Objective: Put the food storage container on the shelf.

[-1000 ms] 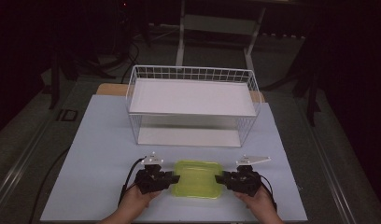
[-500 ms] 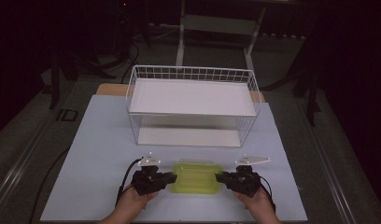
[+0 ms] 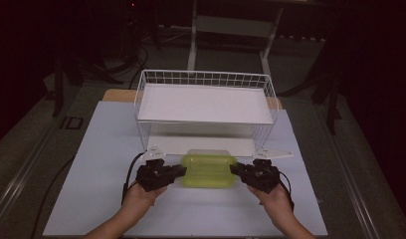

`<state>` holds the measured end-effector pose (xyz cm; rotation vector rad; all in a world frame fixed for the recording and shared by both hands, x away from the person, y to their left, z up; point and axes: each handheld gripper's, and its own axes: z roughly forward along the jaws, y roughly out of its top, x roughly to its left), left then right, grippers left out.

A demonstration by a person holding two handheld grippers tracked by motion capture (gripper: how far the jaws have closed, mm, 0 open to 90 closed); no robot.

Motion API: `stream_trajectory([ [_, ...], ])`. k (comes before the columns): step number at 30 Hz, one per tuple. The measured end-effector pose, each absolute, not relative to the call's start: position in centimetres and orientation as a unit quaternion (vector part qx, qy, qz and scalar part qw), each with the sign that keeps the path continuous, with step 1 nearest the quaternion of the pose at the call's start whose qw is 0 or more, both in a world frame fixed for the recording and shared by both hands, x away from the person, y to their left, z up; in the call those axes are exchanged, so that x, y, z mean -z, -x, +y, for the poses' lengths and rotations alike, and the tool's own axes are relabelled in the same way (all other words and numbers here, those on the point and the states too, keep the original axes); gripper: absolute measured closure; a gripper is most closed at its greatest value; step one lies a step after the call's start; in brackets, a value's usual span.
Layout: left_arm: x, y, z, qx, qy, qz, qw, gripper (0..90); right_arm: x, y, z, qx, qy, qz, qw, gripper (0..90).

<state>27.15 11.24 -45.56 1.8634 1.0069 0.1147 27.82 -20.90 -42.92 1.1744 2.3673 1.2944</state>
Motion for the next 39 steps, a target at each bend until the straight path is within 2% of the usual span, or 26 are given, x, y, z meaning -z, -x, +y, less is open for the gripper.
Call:
stream_trajectory([
  [5,45.1,-28.1,11.7,-0.058,-0.759,0.422,0.492,81.2,42.1,-29.0,-20.2,-0.445,-0.395,0.796,0.111,79.1],
  [13,46.2,-30.0,12.1,-0.06,-0.751,0.438,0.49,81.0,42.7,-31.0,-19.2,-0.443,-0.4,0.794,0.116,79.1],
  [28,49.3,-33.7,11.8,-0.063,-0.752,0.455,0.473,80.7,46.0,-34.5,-18.7,-0.427,-0.432,0.787,0.11,78.8],
  [39,50.0,-35.0,11.4,-0.072,-0.75,0.45,0.48,80.7,47.4,-36.0,-18.6,-0.415,-0.442,0.784,0.134,76.9],
])
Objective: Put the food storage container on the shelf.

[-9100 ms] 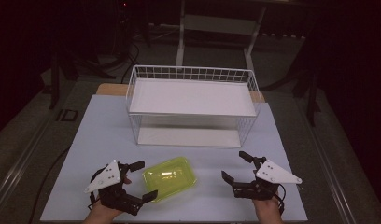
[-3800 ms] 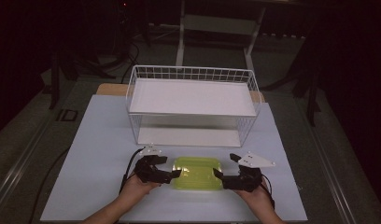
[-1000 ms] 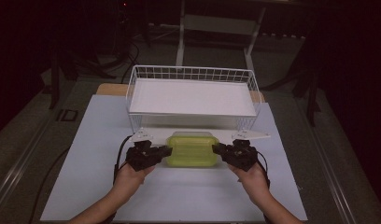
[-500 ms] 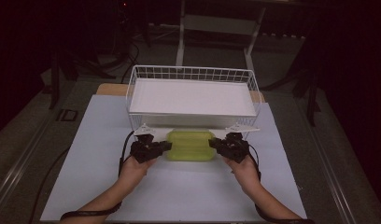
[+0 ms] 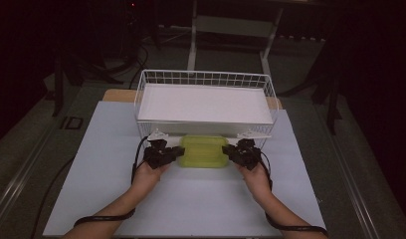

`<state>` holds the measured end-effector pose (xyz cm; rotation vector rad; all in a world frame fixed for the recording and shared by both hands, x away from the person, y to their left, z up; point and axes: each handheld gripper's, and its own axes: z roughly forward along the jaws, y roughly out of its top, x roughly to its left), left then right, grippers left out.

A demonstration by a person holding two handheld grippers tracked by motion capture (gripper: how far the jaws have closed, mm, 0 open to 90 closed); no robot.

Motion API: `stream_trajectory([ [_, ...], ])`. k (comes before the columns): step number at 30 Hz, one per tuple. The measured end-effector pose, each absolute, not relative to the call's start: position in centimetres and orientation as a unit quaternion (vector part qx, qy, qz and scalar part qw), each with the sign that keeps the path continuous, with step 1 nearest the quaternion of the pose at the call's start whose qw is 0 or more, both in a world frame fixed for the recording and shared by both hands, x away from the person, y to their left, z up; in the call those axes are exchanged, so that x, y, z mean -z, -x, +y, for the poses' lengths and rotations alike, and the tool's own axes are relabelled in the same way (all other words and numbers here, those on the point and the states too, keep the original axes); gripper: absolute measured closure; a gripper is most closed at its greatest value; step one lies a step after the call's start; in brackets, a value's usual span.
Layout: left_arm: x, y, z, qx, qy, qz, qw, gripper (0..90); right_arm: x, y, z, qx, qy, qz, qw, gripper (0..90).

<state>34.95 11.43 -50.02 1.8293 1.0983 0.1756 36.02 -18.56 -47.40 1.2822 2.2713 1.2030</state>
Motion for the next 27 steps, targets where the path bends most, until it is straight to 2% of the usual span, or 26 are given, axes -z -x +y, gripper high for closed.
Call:
stream_trajectory([
  [10,50.2,-35.7,11.3,-0.084,-0.737,0.453,0.495,78.8,47.6,-36.8,-18.5,-0.417,-0.448,0.775,0.153,75.8],
  [21,51.0,-36.5,11.4,-0.101,-0.724,0.456,0.508,71.9,48.3,-37.2,-17.4,-0.412,-0.433,0.768,0.232,69.0],
  [27,51.1,-36.8,10.9,-0.144,-0.732,0.436,0.504,65.7,48.7,-37.8,-17.3,-0.416,-0.447,0.763,0.213,61.3],
])
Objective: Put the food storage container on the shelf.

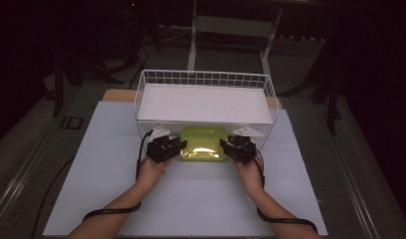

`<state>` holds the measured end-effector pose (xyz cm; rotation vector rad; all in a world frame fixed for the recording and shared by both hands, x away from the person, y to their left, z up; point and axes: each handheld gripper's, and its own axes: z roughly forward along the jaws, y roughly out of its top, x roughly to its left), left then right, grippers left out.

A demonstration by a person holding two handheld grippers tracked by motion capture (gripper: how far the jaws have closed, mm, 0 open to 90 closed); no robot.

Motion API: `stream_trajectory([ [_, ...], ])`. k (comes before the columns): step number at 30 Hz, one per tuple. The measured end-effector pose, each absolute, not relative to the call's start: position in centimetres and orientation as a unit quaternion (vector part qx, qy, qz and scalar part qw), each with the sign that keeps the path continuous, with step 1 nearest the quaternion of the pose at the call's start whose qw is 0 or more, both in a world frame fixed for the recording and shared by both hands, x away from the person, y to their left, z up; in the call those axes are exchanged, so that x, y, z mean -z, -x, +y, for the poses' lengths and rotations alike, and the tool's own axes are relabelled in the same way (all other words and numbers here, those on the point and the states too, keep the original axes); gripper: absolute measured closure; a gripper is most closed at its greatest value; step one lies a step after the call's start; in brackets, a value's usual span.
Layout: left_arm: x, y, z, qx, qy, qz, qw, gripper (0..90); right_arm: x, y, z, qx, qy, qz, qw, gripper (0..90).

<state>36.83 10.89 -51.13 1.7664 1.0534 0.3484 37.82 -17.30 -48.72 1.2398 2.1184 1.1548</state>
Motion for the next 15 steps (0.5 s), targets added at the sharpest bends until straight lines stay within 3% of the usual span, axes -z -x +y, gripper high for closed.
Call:
stream_trajectory([
  [4,51.3,-37.0,10.6,-0.153,-0.724,0.443,0.506,62.3,48.9,-37.9,-17.3,-0.419,-0.446,0.761,0.216,58.3],
  [7,51.8,-37.6,10.7,-0.129,-0.719,0.452,0.512,58.0,49.4,-37.7,-16.8,-0.397,-0.427,0.769,0.263,60.8],
  [11,52.0,-37.8,10.7,-0.135,-0.716,0.452,0.514,57.2,49.5,-38.0,-17.0,-0.403,-0.44,0.761,0.253,59.4],
  [12,52.0,-37.8,10.5,-0.155,-0.721,0.451,0.503,52.3,49.5,-38.0,-17.0,-0.403,-0.438,0.762,0.255,57.3],
  [15,51.9,-38.0,10.4,-0.163,-0.722,0.452,0.498,50.2,49.8,-38.0,-17.0,-0.402,-0.435,0.763,0.258,55.6],
])
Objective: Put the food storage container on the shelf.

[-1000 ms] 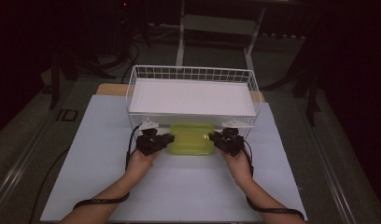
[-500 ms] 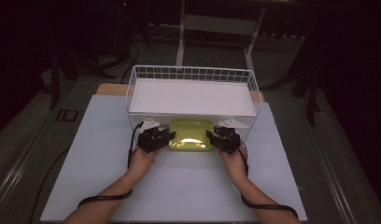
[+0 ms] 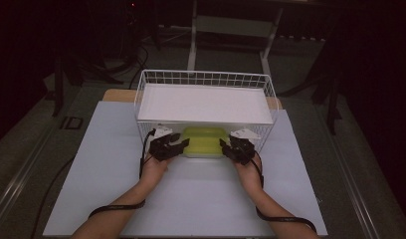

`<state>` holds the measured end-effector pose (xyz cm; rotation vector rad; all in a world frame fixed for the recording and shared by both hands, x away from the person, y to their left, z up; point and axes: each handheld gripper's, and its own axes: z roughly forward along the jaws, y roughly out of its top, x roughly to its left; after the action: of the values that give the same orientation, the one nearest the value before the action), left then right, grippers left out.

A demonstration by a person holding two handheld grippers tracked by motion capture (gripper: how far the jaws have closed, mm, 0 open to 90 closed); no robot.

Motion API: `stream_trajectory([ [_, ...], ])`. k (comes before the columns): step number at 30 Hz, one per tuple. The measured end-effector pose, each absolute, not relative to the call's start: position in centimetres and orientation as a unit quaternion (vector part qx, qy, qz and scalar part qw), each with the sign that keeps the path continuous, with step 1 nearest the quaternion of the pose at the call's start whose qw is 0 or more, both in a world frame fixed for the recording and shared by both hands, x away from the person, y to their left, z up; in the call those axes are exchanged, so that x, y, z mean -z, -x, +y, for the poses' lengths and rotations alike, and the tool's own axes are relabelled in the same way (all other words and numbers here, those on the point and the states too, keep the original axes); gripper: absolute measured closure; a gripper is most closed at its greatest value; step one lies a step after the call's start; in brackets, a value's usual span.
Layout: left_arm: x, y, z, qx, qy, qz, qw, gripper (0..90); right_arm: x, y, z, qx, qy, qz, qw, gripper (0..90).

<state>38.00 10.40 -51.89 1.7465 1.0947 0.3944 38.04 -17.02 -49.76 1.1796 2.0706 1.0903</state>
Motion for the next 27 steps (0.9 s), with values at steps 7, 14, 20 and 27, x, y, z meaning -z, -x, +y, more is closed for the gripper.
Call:
stream_trajectory([
  [7,51.1,-37.7,10.4,-0.169,-0.719,0.445,0.506,48.7,49.4,-37.7,-16.9,-0.413,-0.43,0.763,0.25,48.9],
  [14,50.3,-36.5,10.5,-0.17,-0.722,0.438,0.508,48.4,48.7,-36.5,-16.5,-0.425,-0.413,0.768,0.242,45.5],
  [20,49.3,-35.3,11.1,-0.164,-0.729,0.43,0.507,45.8,47.9,-35.4,-16.3,-0.433,-0.398,0.771,0.245,44.2],
  [27,48.7,-33.7,12.1,-0.15,-0.73,0.427,0.512,44.1,47.3,-34.3,-16.2,-0.447,-0.388,0.777,0.214,39.8],
])
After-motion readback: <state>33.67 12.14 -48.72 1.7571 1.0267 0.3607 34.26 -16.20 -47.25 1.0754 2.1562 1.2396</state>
